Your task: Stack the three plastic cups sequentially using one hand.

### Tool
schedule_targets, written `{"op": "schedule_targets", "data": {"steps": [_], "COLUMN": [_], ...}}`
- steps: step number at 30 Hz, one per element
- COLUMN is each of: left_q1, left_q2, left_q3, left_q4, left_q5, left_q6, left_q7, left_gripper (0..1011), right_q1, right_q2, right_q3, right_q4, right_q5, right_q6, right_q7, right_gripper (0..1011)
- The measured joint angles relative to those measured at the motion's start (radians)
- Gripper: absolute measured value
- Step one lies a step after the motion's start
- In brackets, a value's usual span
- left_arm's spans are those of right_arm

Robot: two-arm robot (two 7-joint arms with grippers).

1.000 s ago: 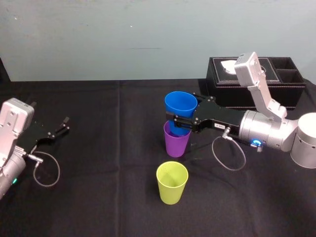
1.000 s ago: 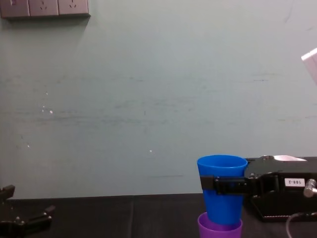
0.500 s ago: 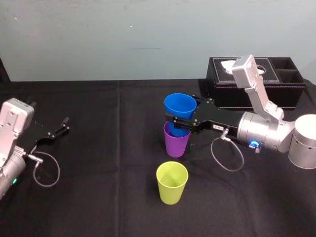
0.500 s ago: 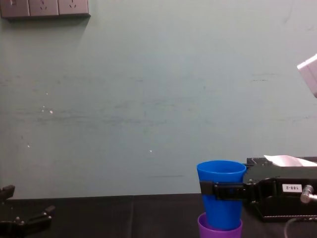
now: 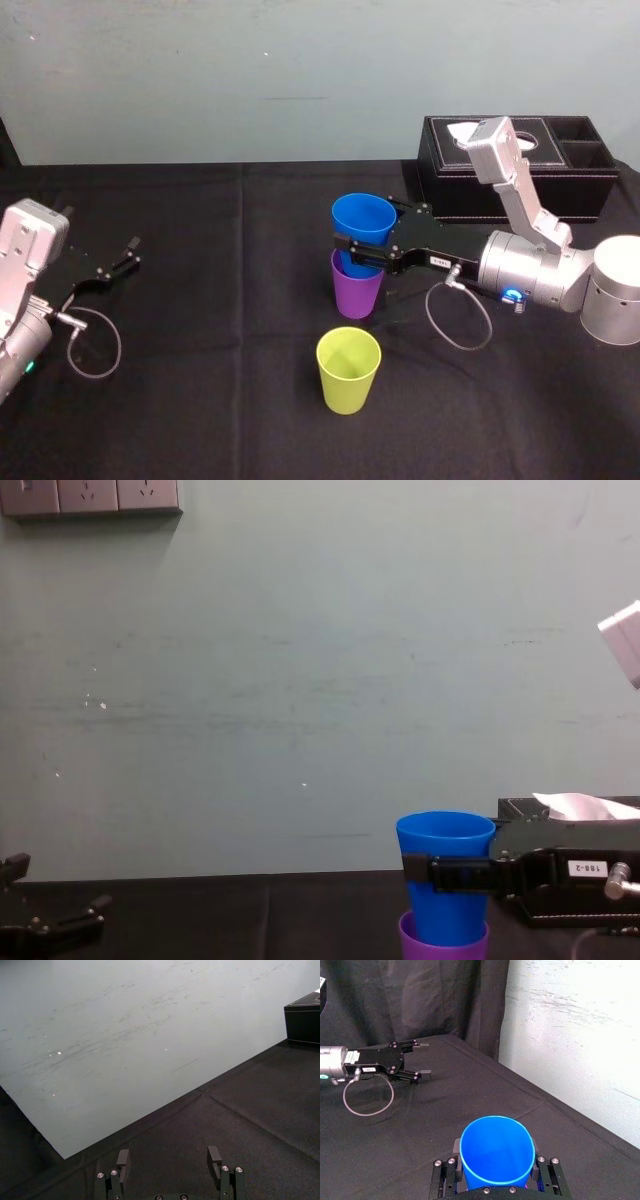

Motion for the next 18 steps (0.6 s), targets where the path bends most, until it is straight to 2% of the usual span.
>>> {"op": "schedule_targets", "data": {"steps": [18], "left_q1": [0.0], "left_q2": [0.0], "left_q3": [0.0], "left_q4": [0.0], "left_q5": [0.0], "left_q6": [0.0], "left_q7": [0.0], "left_gripper": [1010], "right_q1": [-0.015], "right_q2": [-0.007], "right_q3": [-0.003], "right_q4": [0.018], "right_q5": [-0.011], "right_q6": [-0.011], "right_q7": [0.003], "right_gripper": [731]}}
